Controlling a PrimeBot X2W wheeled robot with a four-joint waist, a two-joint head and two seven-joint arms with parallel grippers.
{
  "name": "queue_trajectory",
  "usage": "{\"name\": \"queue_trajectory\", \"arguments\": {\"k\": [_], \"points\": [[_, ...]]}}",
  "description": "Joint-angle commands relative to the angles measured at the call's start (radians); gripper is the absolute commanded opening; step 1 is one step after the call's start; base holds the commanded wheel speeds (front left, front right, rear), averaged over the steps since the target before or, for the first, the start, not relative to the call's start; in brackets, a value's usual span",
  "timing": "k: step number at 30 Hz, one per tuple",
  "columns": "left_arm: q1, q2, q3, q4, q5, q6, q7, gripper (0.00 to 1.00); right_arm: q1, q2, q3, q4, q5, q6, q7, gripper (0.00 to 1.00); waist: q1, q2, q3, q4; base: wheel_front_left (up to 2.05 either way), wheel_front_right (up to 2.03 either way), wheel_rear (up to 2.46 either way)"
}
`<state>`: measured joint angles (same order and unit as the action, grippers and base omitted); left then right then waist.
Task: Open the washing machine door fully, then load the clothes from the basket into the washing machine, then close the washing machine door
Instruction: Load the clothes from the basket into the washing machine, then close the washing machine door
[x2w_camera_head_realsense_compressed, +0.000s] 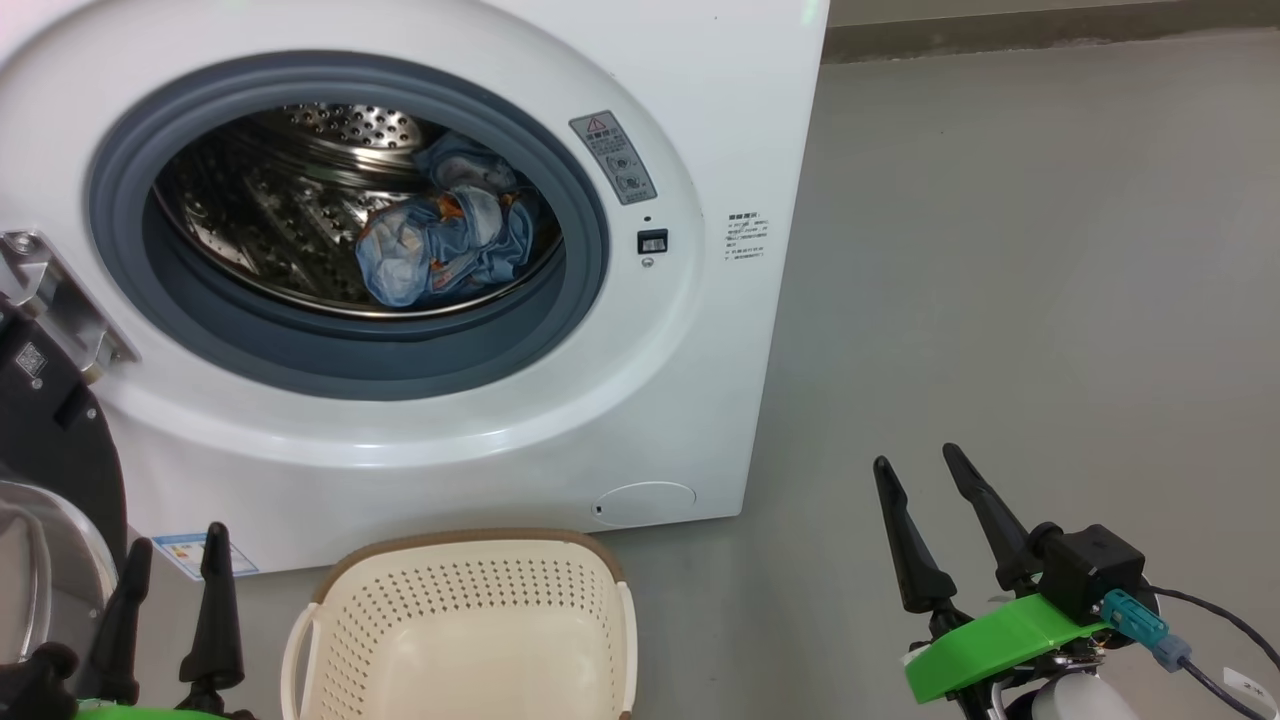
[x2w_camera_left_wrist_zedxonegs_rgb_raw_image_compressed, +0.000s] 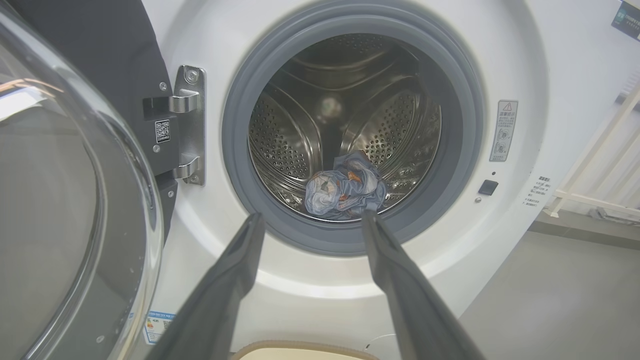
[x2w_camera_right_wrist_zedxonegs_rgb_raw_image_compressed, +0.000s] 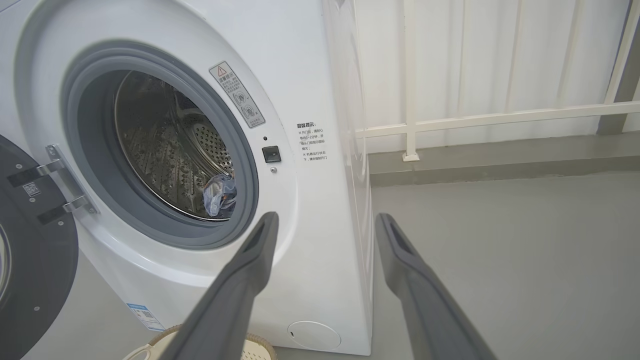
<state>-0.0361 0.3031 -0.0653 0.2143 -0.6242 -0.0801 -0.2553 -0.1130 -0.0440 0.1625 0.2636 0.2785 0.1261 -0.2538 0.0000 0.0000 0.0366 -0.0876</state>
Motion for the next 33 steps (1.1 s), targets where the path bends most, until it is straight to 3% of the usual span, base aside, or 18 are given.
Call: {"name": "queue_trajectory", "arguments": {"k": [1,33], "points": [[-0.015,0.026,0.042,-0.018,0.005,-0.006,-0.006,1.0,-0.024,-0.006,0.025,-0.02,-0.011,0.005,-0.008,1.0,0.0,0.0,0.0,0.0,0.0,0.0,0.0],[-0.01,0.023,0.068,-0.012,0.027,-0.03,-0.006,1.0,-0.02,-0.006,0.03,-0.023,-0.009,0.005,-0.008,1.0,0.0,0.0,0.0,-0.007,0.0,0.0,0.0]]}}
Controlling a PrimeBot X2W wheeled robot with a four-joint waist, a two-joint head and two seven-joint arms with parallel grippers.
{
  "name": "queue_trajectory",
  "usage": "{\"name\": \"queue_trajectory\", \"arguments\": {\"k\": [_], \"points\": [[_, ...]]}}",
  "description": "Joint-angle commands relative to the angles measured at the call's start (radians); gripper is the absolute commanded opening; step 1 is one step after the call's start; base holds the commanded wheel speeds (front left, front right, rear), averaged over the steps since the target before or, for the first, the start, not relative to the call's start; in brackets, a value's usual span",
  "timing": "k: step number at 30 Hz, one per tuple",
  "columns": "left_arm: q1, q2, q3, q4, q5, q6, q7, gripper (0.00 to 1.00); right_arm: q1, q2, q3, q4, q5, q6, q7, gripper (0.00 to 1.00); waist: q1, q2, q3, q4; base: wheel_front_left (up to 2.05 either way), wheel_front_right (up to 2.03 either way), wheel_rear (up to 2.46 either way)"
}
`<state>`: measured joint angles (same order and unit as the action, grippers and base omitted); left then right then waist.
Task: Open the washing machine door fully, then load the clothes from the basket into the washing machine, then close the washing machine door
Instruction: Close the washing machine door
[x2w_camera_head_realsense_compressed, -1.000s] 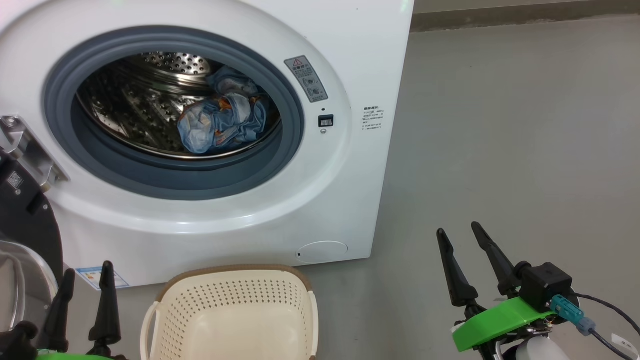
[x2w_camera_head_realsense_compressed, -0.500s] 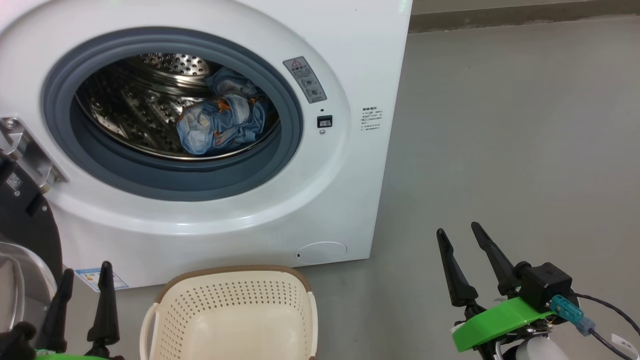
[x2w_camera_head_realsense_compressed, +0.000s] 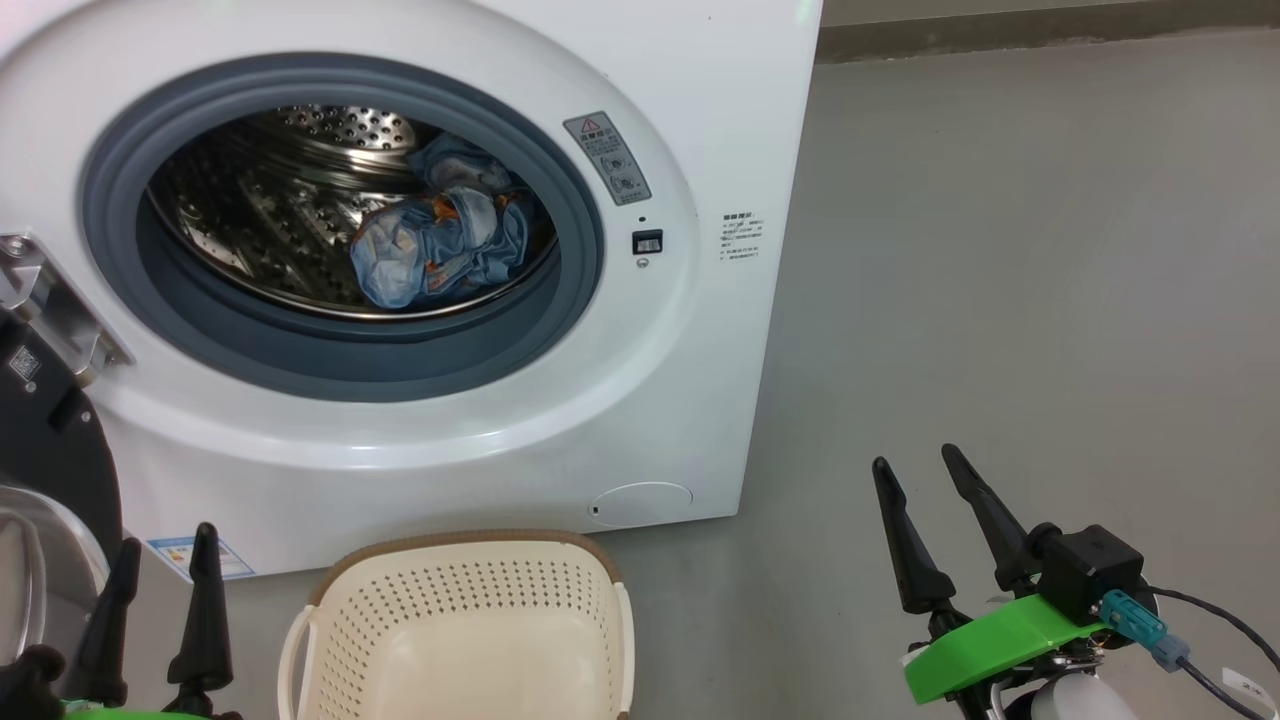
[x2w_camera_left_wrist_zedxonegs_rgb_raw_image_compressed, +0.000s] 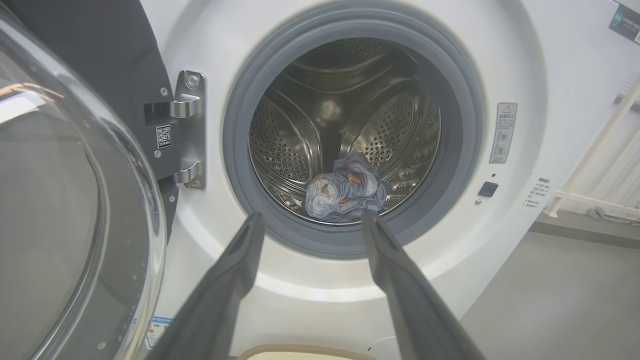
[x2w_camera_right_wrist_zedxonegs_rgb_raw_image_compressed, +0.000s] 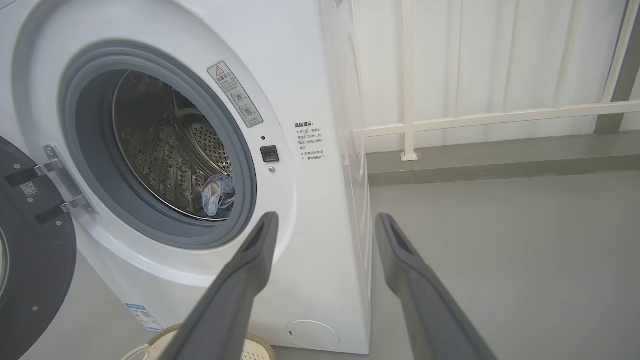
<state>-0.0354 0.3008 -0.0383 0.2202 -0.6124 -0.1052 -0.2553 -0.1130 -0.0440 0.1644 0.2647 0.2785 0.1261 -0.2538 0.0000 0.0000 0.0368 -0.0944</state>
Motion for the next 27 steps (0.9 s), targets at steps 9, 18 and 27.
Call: {"name": "queue_trajectory", "arguments": {"k": [9,18,27], "points": [[-0.013,0.022,0.043,-0.013,0.01,-0.009,-0.006,1.0,-0.024,-0.006,0.028,-0.02,-0.009,0.005,-0.008,1.0,0.0,0.0,0.0,-0.003,0.0,0.0,0.0],[-0.012,0.018,0.043,-0.012,0.014,-0.013,-0.006,1.0,-0.025,-0.006,0.029,-0.016,-0.009,0.005,-0.008,1.0,0.0,0.0,-0.002,-0.004,-0.01,0.01,0.0],[-0.011,0.018,0.043,-0.014,0.009,-0.018,-0.006,1.0,-0.025,-0.006,0.033,-0.015,-0.009,0.005,-0.008,1.0,0.0,0.0,-0.001,-0.004,-0.81,0.81,0.0]]}}
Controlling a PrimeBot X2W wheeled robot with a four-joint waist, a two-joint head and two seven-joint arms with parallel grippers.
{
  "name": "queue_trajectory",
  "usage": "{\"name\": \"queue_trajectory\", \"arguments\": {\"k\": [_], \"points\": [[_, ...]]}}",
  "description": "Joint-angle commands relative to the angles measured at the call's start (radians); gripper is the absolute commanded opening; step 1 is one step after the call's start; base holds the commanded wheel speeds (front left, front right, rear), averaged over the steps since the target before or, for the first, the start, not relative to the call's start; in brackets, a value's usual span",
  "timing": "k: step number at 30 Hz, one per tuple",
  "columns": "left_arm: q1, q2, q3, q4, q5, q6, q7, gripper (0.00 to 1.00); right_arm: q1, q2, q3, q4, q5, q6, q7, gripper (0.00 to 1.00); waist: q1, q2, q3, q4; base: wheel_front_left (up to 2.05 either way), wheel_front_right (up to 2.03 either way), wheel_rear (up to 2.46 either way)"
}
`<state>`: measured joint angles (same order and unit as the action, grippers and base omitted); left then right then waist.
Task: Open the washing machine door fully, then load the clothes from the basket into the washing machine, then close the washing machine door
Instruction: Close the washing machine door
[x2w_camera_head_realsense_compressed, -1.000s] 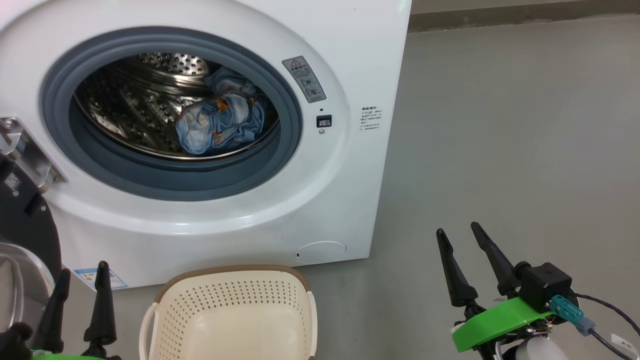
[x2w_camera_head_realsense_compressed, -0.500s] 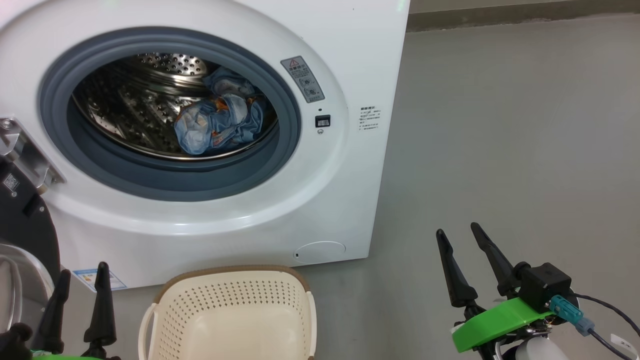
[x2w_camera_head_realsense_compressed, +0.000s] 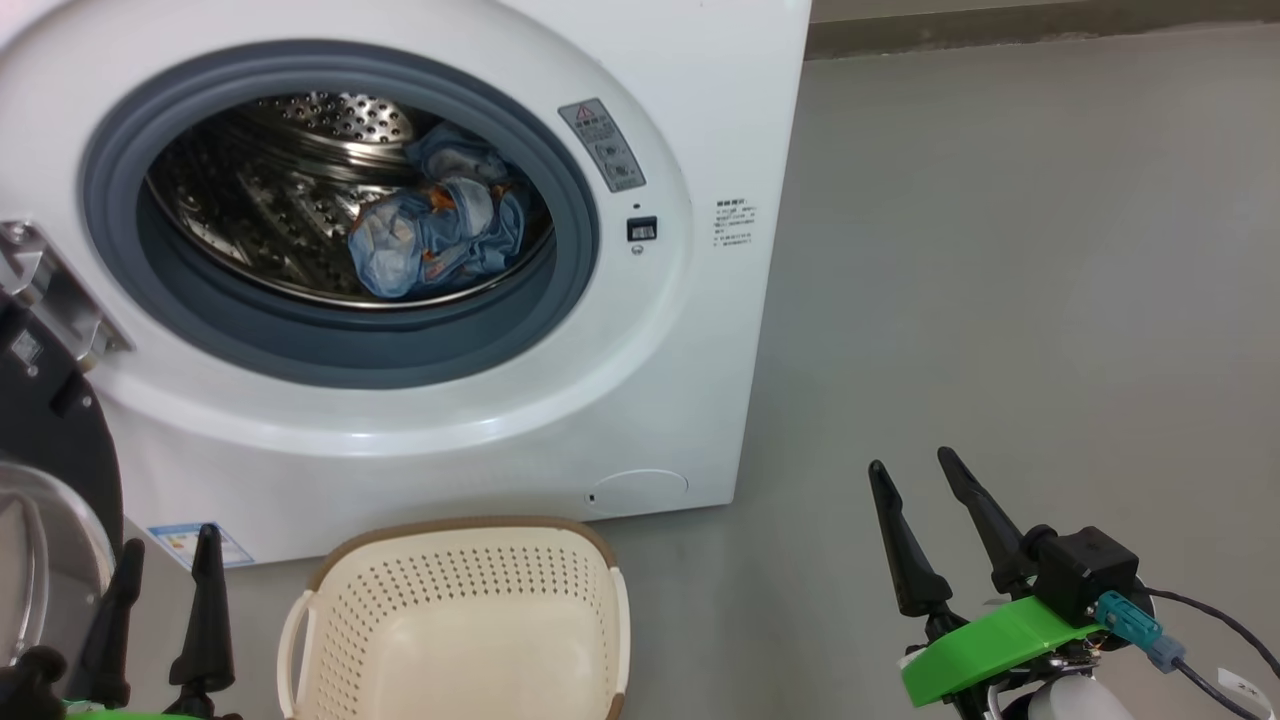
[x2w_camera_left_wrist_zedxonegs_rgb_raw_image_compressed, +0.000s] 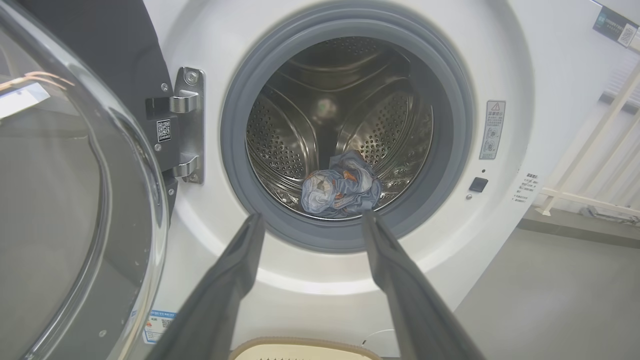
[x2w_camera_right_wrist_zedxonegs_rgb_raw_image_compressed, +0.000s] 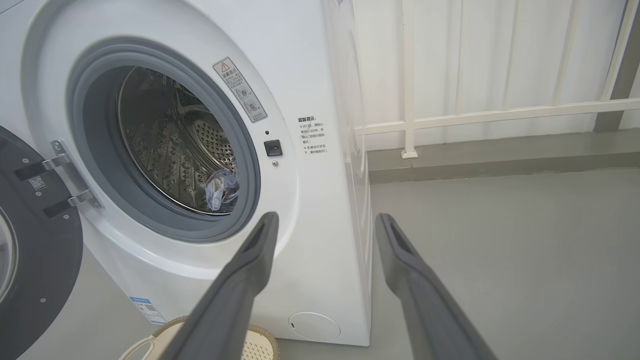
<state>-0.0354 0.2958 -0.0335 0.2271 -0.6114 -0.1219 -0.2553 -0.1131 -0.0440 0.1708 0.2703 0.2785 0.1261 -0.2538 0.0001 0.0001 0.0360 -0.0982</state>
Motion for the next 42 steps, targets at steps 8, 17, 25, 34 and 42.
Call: {"name": "queue_trajectory", "arguments": {"k": [8,17,25,34,42], "points": [[-0.011,0.023,0.035,-0.014,0.011,-0.003,-0.006,1.0,-0.023,-0.006,0.028,-0.016,-0.007,0.005,-0.008,1.0,-0.0001,-0.0001,-0.004,-0.002,-1.76,1.76,0.0],[-0.012,0.025,0.028,-0.01,0.016,-0.004,-0.006,1.0,-0.025,-0.006,0.029,-0.01,-0.006,0.005,-0.008,1.0,-0.0001,-0.0001,-0.006,-0.001,-0.87,0.87,0.0],[-0.014,0.024,0.029,-0.009,0.02,-0.004,-0.006,1.0,-0.025,-0.006,0.024,-0.011,-0.006,0.005,-0.008,1.0,-0.0001,-0.0001,-0.005,0.003,-0.05,0.05,0.0],[-0.013,0.016,0.033,-0.006,0.027,-0.003,-0.006,1.0,-0.022,-0.006,0.022,-0.012,-0.01,0.005,-0.008,1.0,-0.0001,-0.0001,-0.01,0.006,0.0,0.0,0.0],[-0.012,0.01,0.034,-0.007,0.037,-0.002,-0.006,1.0,-0.02,-0.006,0.02,-0.011,-0.011,0.005,-0.008,1.0,-0.0001,-0.0001,-0.014,0.013,0.0,0.0,0.0]]}}
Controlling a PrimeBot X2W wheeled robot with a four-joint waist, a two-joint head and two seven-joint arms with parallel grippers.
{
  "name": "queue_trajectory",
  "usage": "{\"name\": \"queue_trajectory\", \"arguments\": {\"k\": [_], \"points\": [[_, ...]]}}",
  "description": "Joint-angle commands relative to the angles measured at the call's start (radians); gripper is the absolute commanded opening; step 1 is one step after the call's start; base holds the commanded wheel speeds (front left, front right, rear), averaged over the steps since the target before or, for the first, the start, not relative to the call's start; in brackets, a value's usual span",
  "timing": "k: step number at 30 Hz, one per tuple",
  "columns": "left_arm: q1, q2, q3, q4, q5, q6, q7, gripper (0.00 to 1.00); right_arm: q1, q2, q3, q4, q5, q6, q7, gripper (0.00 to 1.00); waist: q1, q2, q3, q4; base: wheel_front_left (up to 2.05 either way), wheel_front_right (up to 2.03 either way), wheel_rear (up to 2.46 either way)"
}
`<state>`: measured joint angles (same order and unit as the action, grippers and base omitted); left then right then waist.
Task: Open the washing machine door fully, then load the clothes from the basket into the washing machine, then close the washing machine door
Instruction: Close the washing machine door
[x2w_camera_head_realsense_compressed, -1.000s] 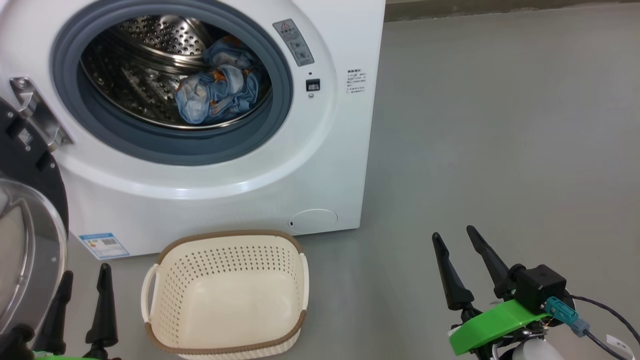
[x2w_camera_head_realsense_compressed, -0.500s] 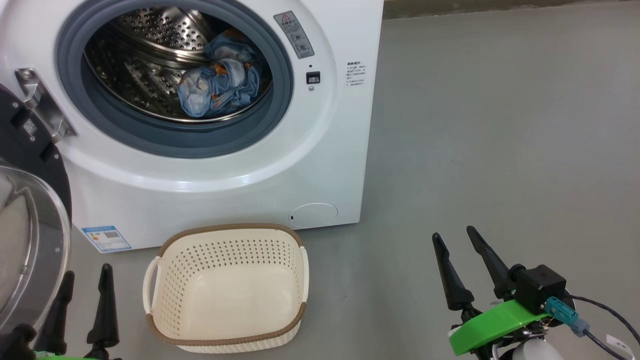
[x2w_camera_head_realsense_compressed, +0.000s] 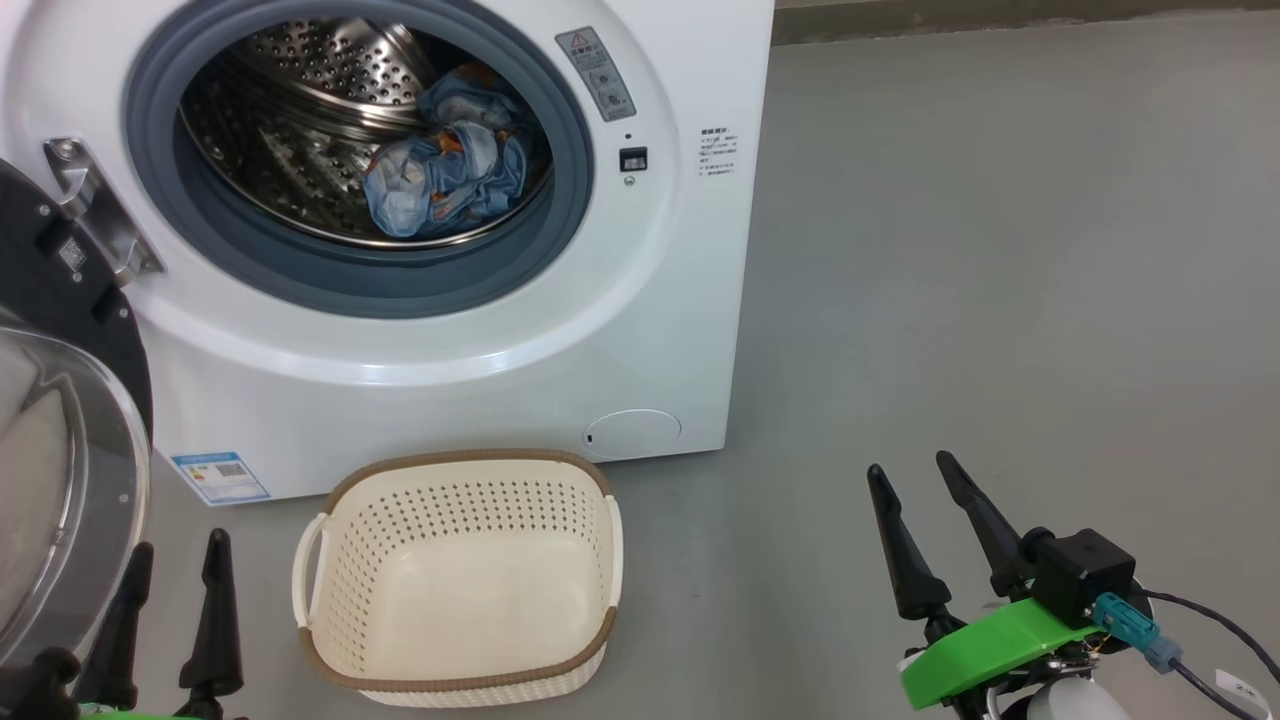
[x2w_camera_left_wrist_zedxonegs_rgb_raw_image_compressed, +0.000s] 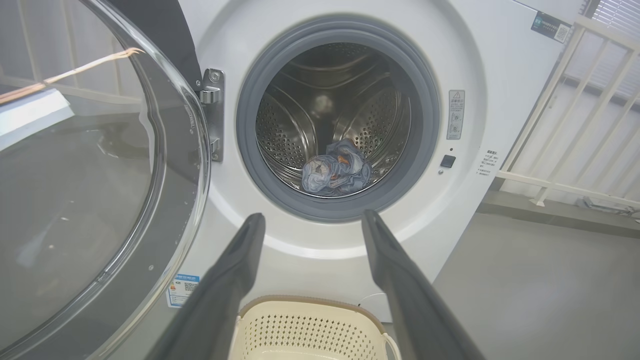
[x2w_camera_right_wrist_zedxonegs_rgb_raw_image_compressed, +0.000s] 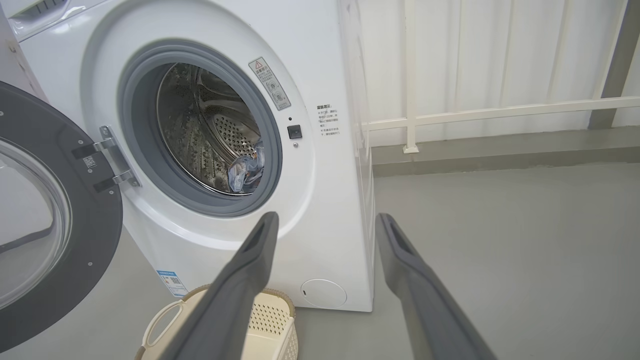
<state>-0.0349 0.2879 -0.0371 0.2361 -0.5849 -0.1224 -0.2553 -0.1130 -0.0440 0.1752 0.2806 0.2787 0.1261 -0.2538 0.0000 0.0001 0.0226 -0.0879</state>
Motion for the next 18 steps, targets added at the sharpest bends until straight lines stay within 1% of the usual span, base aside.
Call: {"name": "queue_trajectory", "arguments": {"k": [1,5,10,18], "points": [[-0.013,0.018,0.037,-0.015,0.011,-0.002,-0.006,1.0,-0.019,-0.006,0.015,-0.021,-0.012,0.005,-0.008,1.0,0.0,-0.0001,-0.001,0.005,0.0,0.0,0.0],[-0.017,0.019,0.033,-0.011,0.013,-0.001,-0.006,1.0,-0.019,-0.006,0.011,-0.02,-0.014,0.005,-0.008,1.0,0.0,-0.0001,-0.001,0.023,0.0,0.0,0.0],[-0.027,0.02,0.037,-0.004,0.016,0.0,-0.006,1.0,-0.018,-0.006,0.013,-0.015,-0.014,0.005,-0.008,1.0,0.0,-0.0001,-0.003,0.062,0.0,0.0,0.0],[-0.03,0.015,0.046,0.013,0.028,0.02,-0.006,1.0,-0.022,-0.006,0.019,-0.001,-0.012,0.005,-0.008,1.0,0.0,-0.0001,-0.016,0.127,0.0,0.0,0.0]]}}
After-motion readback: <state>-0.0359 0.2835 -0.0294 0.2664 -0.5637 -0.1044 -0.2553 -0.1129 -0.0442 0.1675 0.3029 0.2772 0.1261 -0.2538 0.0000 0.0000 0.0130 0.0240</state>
